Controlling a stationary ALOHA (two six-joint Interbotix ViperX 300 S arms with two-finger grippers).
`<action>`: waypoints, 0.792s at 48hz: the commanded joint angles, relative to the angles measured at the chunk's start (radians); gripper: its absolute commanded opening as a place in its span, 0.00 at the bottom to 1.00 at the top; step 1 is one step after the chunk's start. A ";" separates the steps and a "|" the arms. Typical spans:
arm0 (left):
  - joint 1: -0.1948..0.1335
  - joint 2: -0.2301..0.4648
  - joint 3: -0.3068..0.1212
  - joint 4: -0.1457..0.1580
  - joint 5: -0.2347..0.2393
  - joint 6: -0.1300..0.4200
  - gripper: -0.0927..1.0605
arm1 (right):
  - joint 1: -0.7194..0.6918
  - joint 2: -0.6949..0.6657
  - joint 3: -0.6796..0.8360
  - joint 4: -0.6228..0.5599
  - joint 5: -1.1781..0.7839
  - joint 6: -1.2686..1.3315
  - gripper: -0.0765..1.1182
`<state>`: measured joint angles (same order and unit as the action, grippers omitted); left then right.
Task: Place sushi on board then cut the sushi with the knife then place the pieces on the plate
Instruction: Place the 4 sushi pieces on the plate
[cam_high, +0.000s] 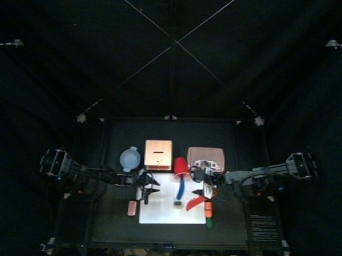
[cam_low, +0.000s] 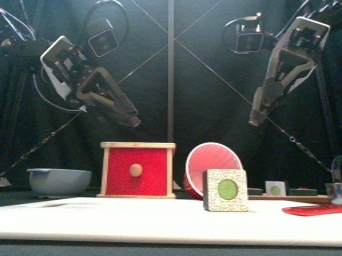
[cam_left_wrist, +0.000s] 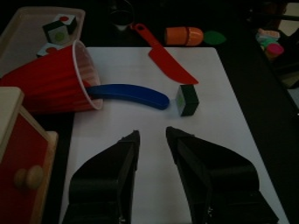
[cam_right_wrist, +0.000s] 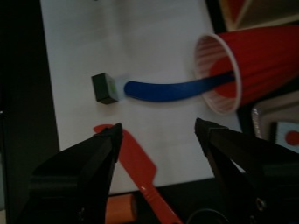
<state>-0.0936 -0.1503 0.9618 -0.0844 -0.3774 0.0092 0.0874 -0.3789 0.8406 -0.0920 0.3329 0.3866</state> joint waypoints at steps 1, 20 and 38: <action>0.002 -0.017 -0.014 0.000 -0.009 0.000 0.71 | 0.040 0.072 -0.061 -0.006 -0.029 -0.005 0.87; 0.002 -0.017 -0.012 0.000 -0.009 0.000 0.71 | 0.121 0.354 -0.242 -0.055 -0.037 -0.017 0.87; 0.002 -0.017 -0.006 -0.003 -0.008 -0.002 0.71 | 0.163 0.472 -0.325 -0.064 -0.015 -0.009 0.87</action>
<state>-0.0951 -0.1503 0.9649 -0.0844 -0.3789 0.0092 0.2470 0.1089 0.5415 -0.1565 0.3145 0.3758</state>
